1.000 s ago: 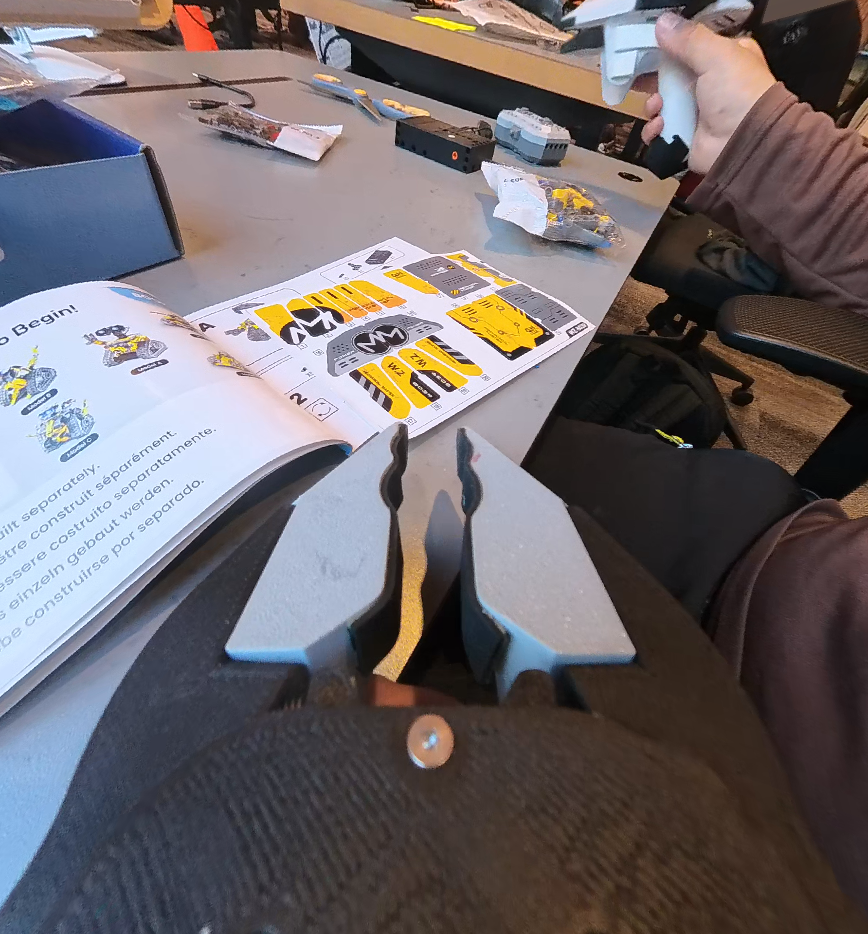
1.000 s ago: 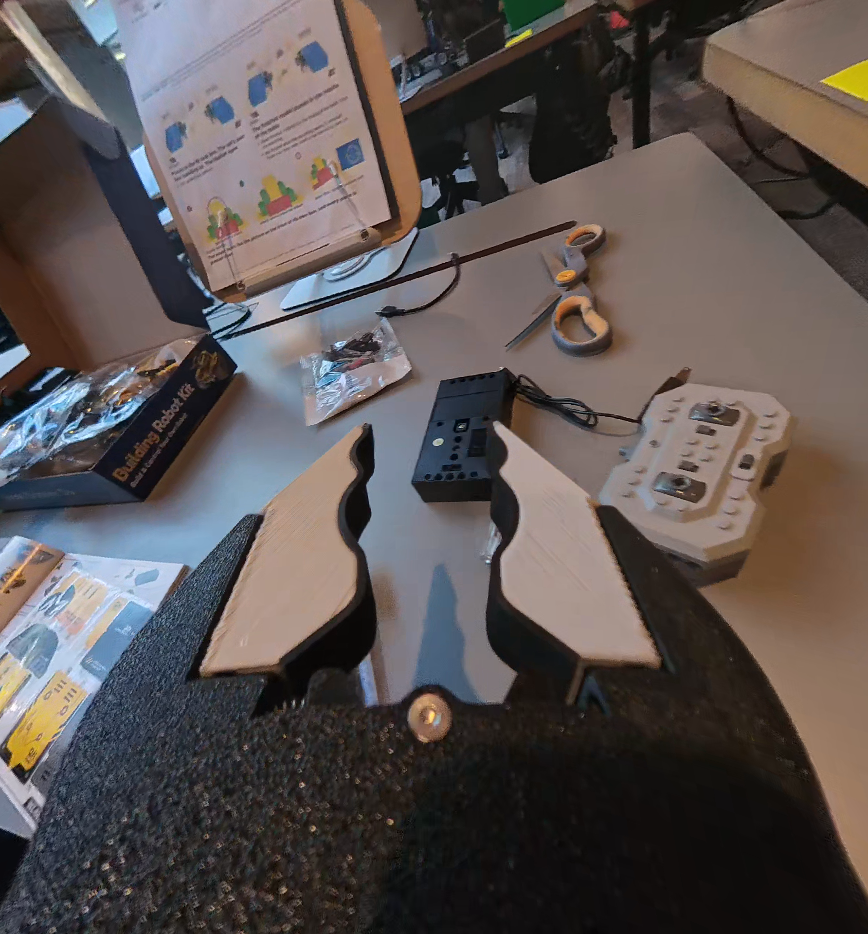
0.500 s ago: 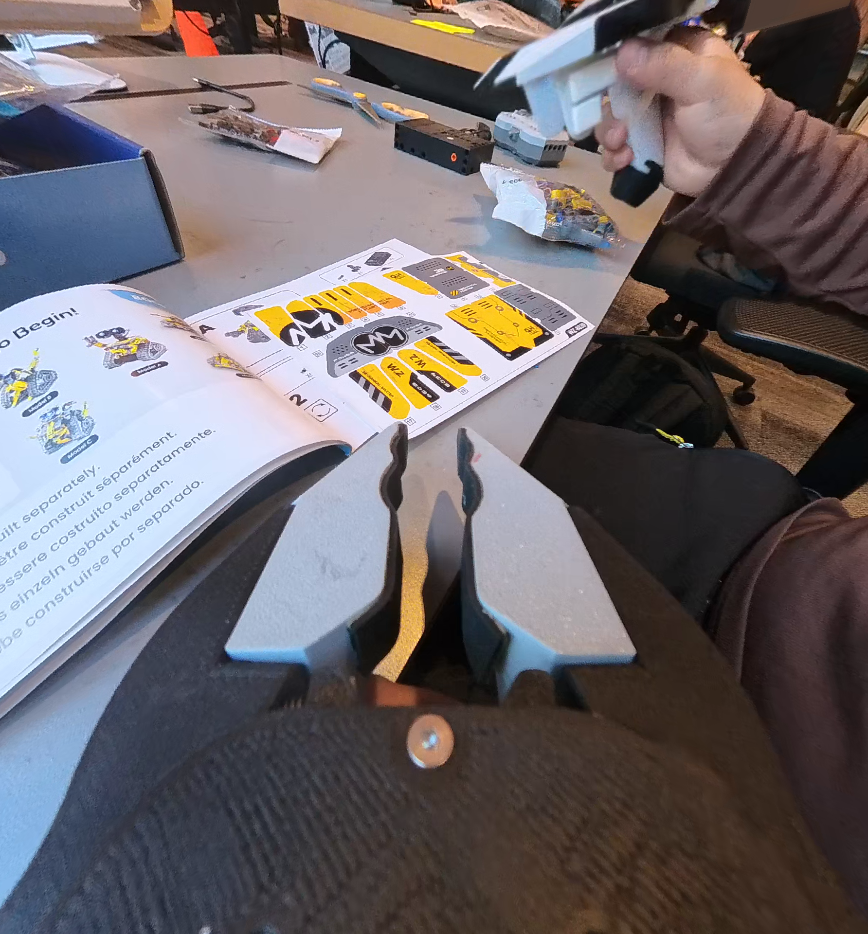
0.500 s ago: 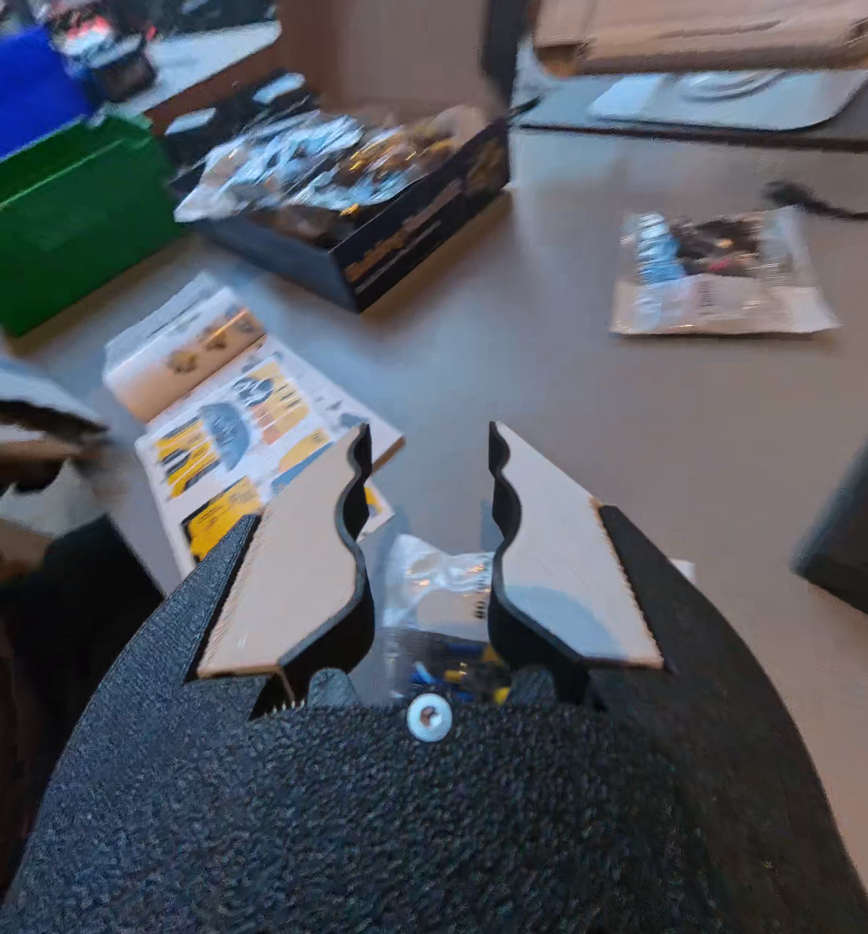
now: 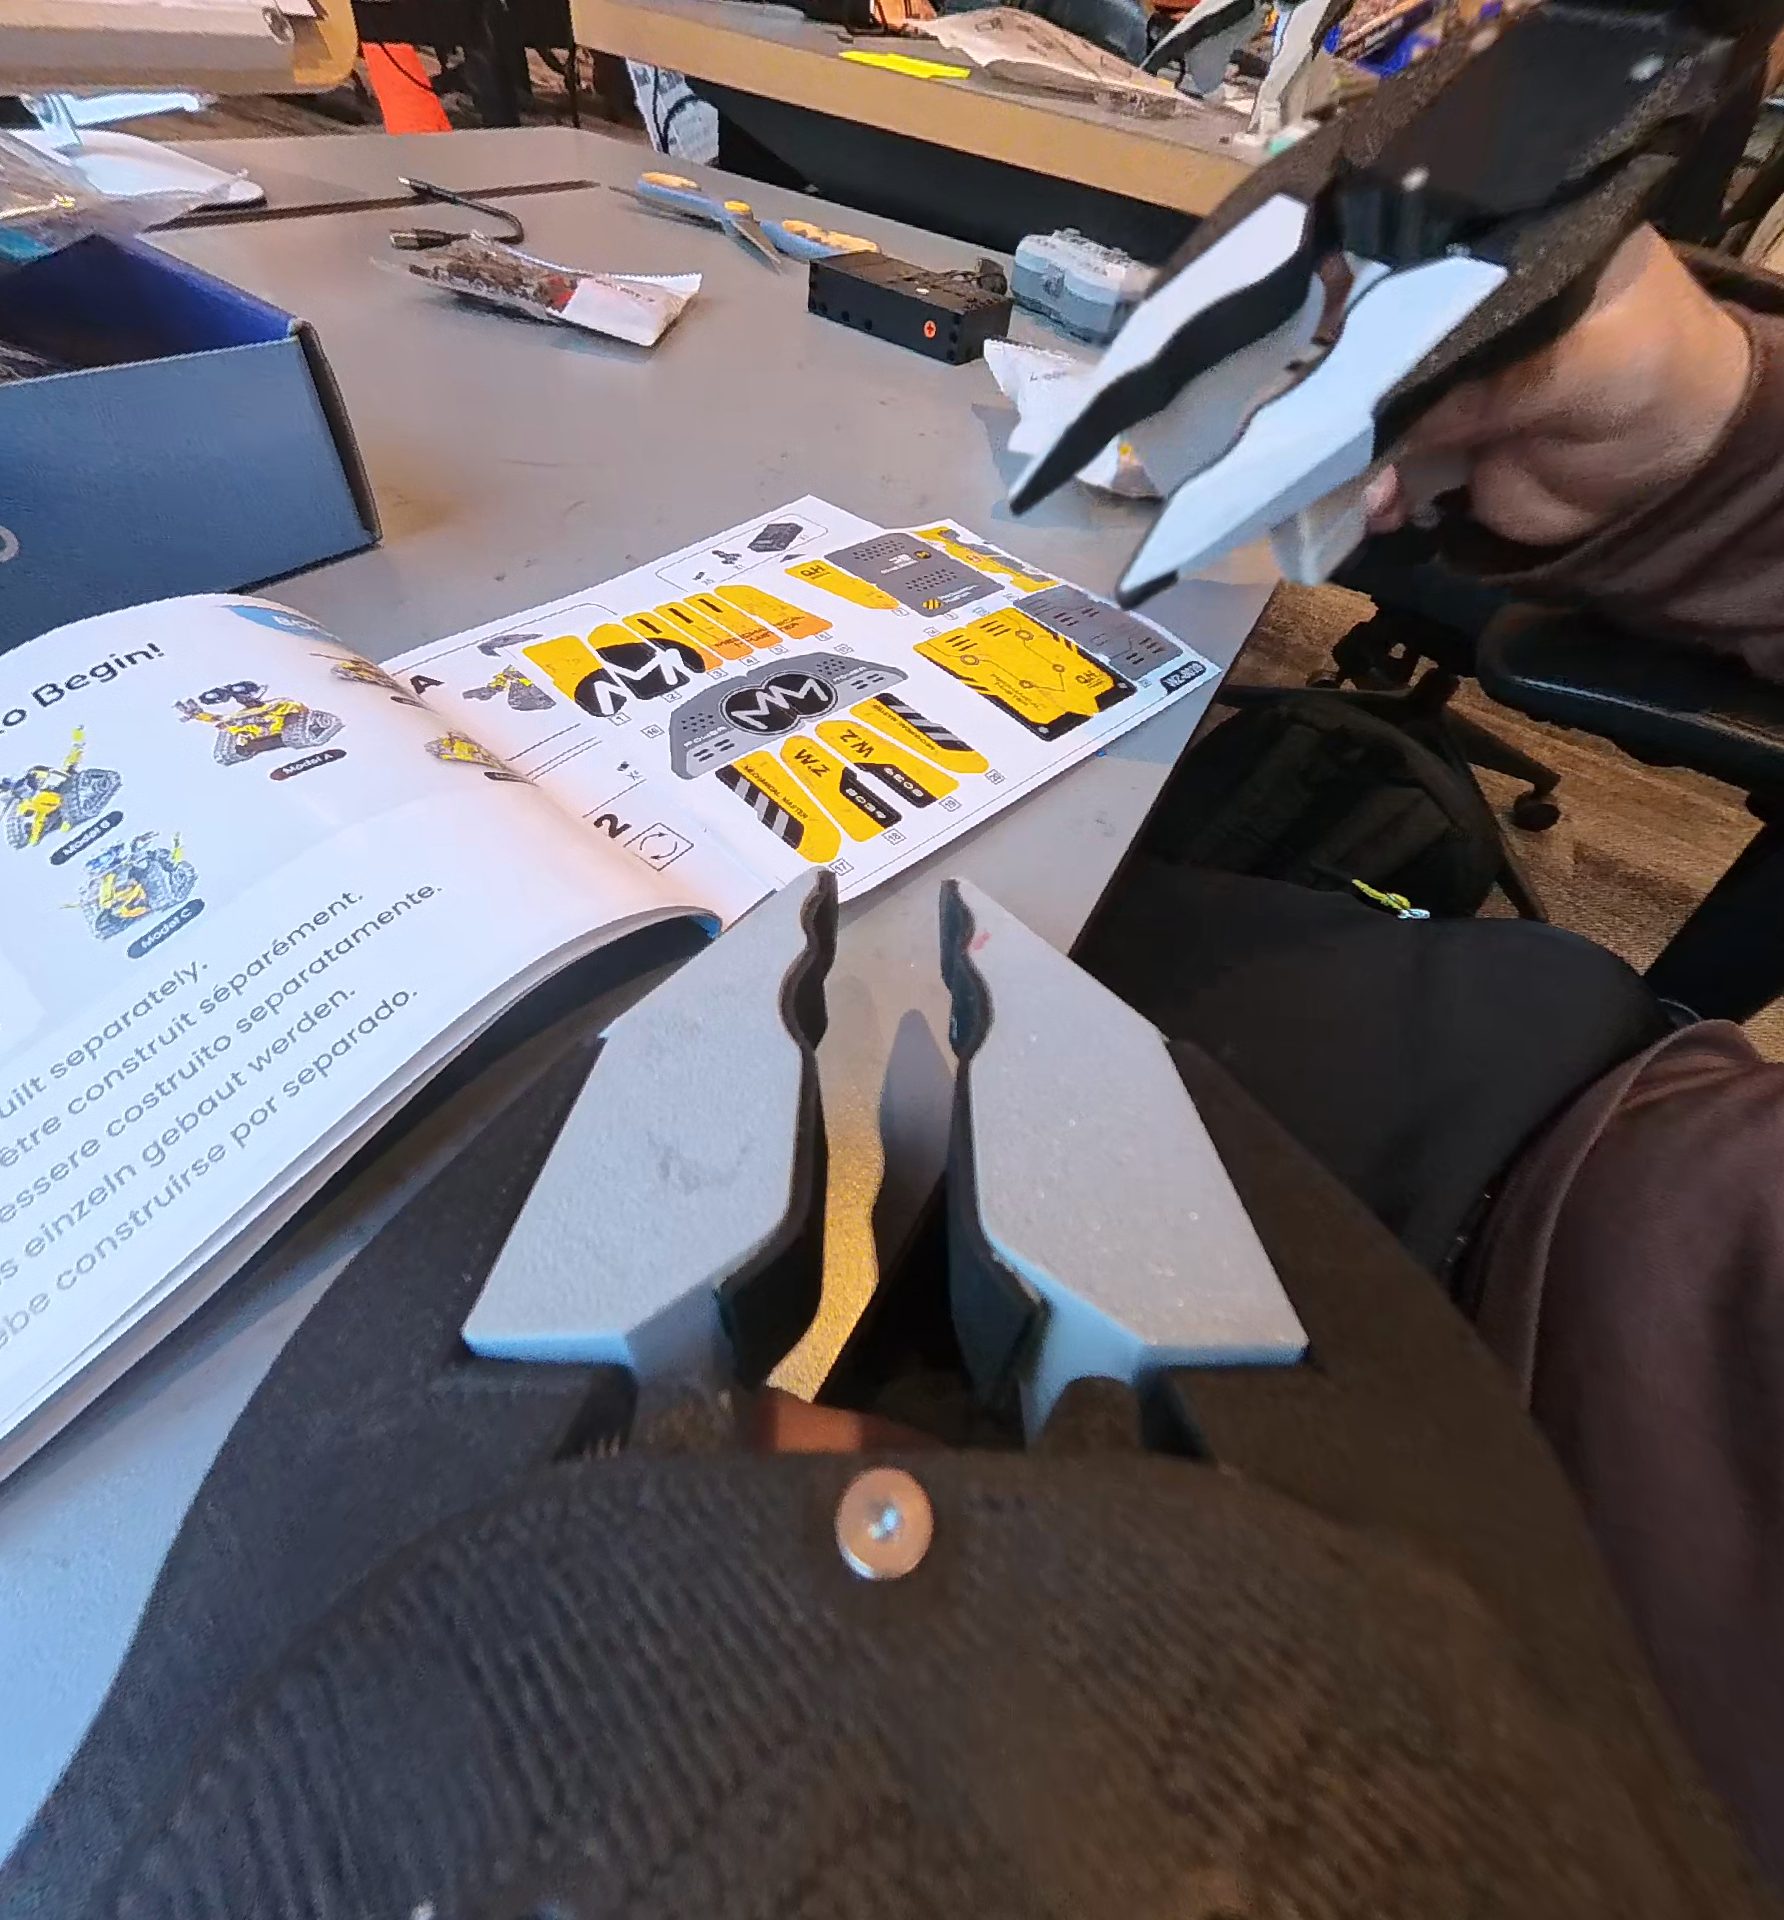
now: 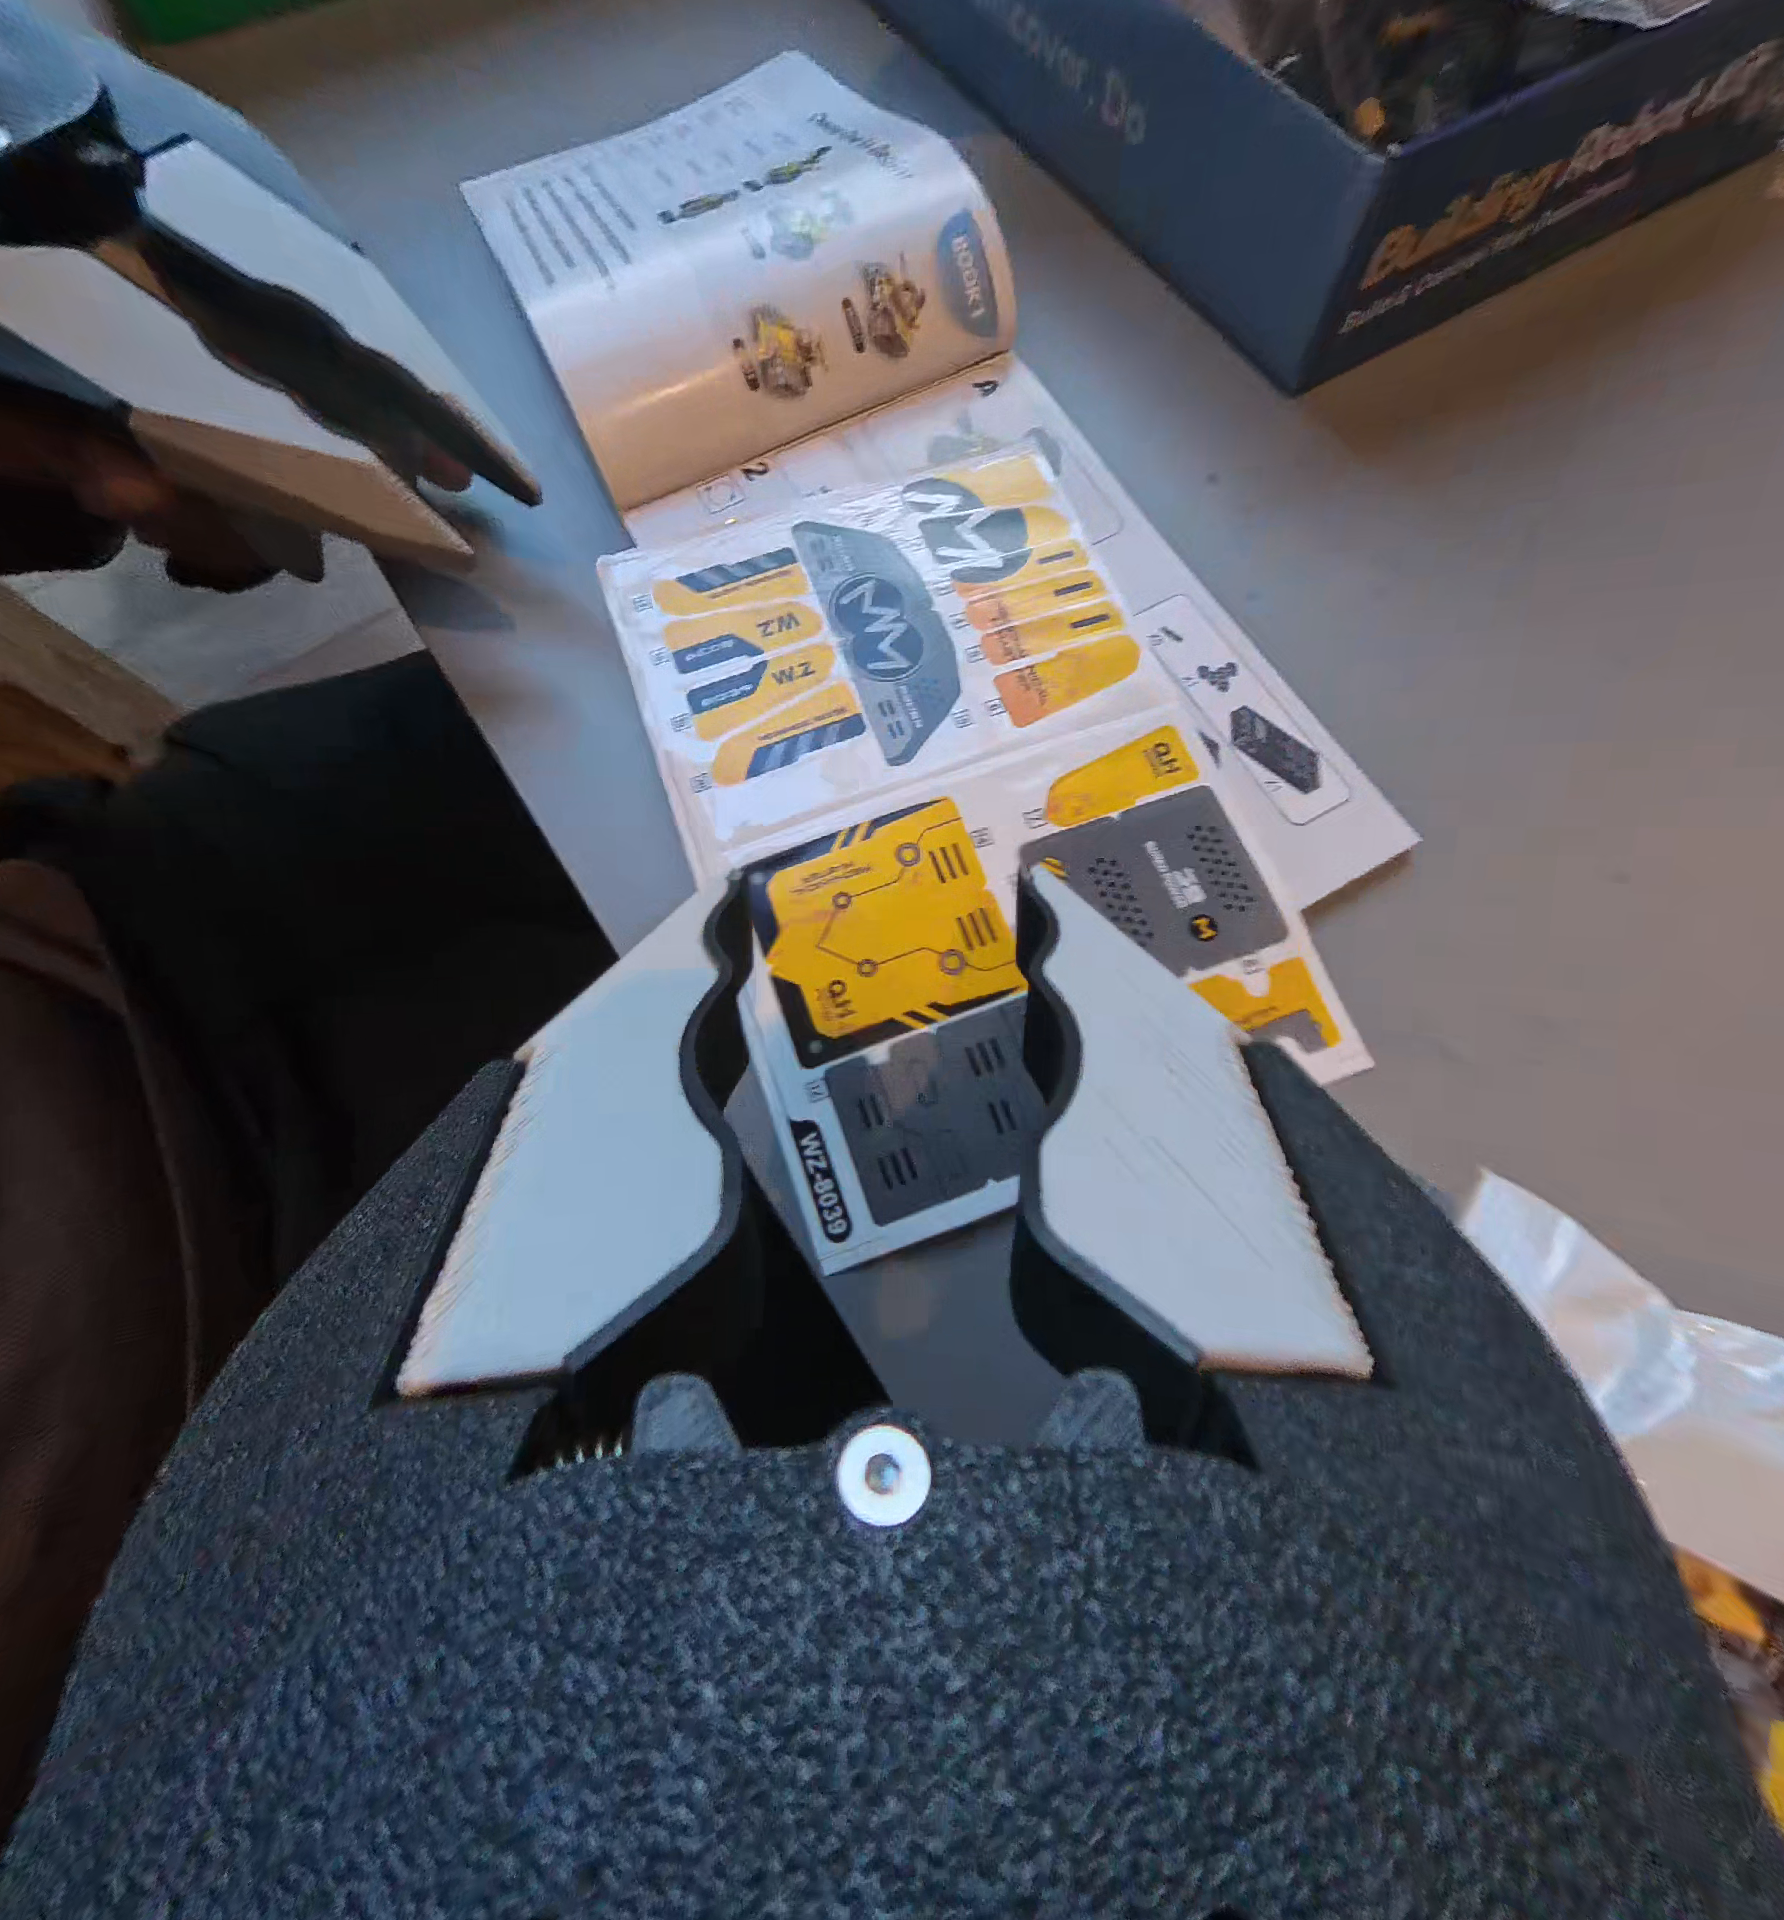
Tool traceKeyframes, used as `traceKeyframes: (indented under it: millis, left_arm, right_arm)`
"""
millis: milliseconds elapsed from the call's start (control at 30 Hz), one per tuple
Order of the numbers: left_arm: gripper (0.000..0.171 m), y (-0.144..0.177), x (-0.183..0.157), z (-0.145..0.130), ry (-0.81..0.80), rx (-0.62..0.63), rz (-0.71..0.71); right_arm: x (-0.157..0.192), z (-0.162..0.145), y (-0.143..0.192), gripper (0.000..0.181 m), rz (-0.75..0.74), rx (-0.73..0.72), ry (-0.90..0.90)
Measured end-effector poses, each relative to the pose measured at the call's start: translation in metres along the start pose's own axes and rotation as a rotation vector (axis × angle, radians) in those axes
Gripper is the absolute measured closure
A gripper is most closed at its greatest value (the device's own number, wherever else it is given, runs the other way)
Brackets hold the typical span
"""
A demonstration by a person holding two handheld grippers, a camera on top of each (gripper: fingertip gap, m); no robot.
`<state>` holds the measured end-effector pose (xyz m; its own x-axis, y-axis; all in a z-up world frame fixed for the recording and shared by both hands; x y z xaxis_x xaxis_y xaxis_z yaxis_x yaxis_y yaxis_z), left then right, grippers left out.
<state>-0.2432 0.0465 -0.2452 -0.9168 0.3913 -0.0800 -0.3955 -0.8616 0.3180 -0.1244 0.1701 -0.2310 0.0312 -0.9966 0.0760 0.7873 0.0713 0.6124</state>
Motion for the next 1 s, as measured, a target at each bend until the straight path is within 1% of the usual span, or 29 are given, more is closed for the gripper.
traceKeyframes:
  millis: [67,233,267,333,400,467,567,667,867,1000]
  left_arm:
    - [0.154,0.000,0.000,0.000,-0.001,0.000,0.000]
    - [0.154,0.000,0.000,0.000,-0.004,-0.001,0.001]
    - [0.154,0.000,0.000,0.000,-0.005,-0.001,0.001]
    - [0.154,0.000,0.000,0.000,-0.007,-0.002,0.002]
    - [0.154,0.000,0.000,0.000,-0.008,-0.003,0.003]
    - [0.154,0.000,0.000,0.000,-0.007,-0.002,0.003]
    - [0.154,0.000,0.000,0.000,-0.005,-0.001,0.004]
    - [0.155,0.000,0.000,0.000,-0.006,0.001,0.003]
    - [0.156,0.000,0.000,0.000,-0.007,0.000,0.004]
    - [0.156,0.000,0.000,0.000,-0.009,-0.001,0.003]
  right_arm:
    - [0.007,-0.005,-0.005,0.130,0.008,0.015,0.022]
    - [0.009,-0.018,-0.023,0.128,-0.033,0.110,0.141]
    - [0.008,-0.017,-0.024,0.131,-0.051,0.103,0.169]
    - [0.002,-0.007,-0.019,0.136,-0.110,0.043,0.197]
    - [-0.014,0.006,-0.005,0.140,-0.190,-0.050,0.171]
    - [-0.033,0.013,0.011,0.145,-0.252,-0.124,0.106]
    - [-0.054,0.006,0.022,0.148,-0.289,-0.142,0.012]
    - [-0.056,0.001,0.019,0.150,-0.260,-0.139,-0.033]
    - [-0.051,0.002,0.012,0.151,-0.264,-0.116,0.014]
    - [-0.052,0.002,0.014,0.150,-0.240,-0.134,-0.020]
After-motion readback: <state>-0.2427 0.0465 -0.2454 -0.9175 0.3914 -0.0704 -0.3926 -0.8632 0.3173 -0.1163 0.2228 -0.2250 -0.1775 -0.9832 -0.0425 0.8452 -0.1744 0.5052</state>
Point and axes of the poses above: each gripper's, where its closed fingertips meet, y back along the fingers, z out of its top, x = y × z across the jaws, the point moved 3 cm from there along y, back along the fingers, and after that the axes turned 3 degrees about -y, right-handed, at the moved point
